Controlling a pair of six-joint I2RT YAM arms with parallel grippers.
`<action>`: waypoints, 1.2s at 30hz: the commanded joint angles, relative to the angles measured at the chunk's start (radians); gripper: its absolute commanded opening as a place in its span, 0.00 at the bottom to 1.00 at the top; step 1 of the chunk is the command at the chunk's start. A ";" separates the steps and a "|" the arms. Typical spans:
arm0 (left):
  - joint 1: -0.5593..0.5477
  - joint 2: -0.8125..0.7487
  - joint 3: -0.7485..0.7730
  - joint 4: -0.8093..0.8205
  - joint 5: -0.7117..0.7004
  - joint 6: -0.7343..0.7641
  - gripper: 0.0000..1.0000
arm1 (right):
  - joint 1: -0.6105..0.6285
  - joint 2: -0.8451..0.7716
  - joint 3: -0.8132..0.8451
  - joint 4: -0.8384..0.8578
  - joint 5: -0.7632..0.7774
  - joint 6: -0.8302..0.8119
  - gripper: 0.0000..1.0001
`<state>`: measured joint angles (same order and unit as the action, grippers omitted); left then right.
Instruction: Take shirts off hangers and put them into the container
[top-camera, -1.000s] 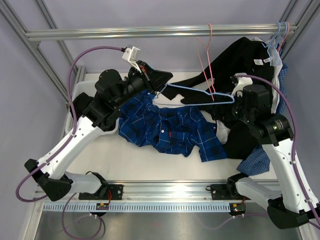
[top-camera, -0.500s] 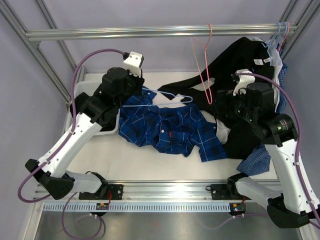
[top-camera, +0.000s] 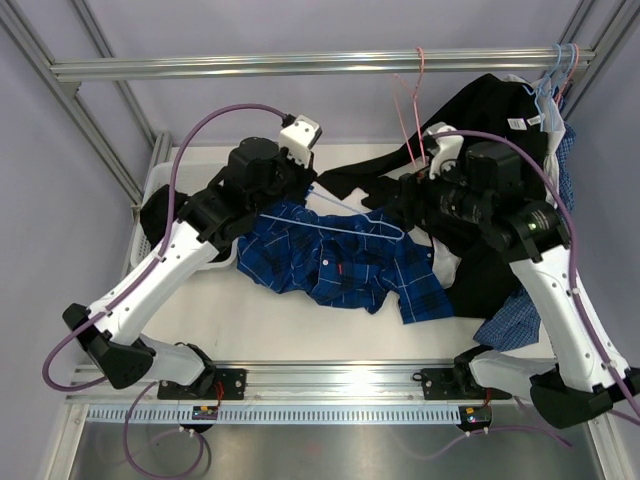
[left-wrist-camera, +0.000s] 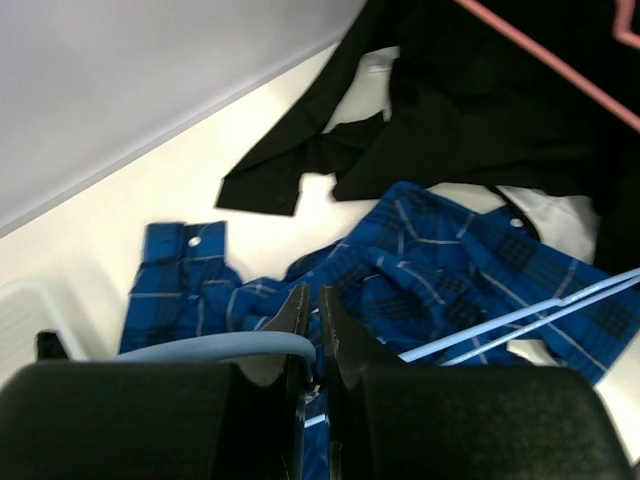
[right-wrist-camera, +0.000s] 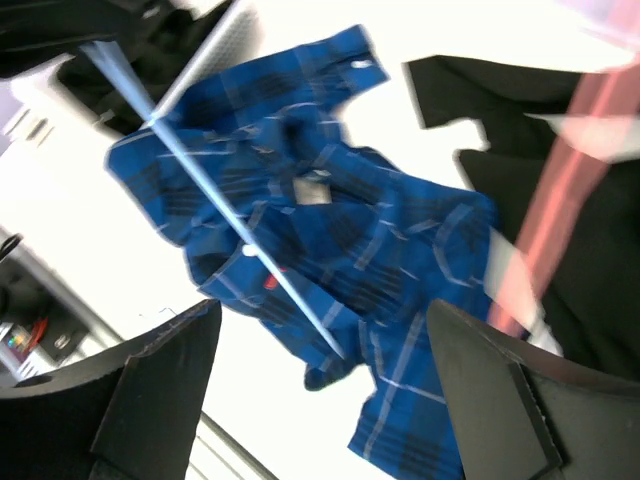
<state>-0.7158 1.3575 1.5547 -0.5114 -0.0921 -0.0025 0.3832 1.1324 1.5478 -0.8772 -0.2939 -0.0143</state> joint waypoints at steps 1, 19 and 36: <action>-0.019 0.023 0.070 0.082 0.080 0.007 0.00 | 0.078 0.067 0.049 0.043 -0.097 -0.107 0.91; -0.036 0.015 0.073 0.088 0.112 -0.044 0.00 | 0.191 0.201 0.001 0.121 -0.140 -0.101 0.05; -0.036 -0.115 0.015 0.090 -0.066 -0.139 0.99 | 0.191 0.112 -0.052 0.113 -0.039 -0.075 0.00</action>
<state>-0.7490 1.3067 1.5734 -0.4709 -0.0994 -0.1162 0.5751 1.3029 1.4841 -0.7776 -0.3599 -0.0273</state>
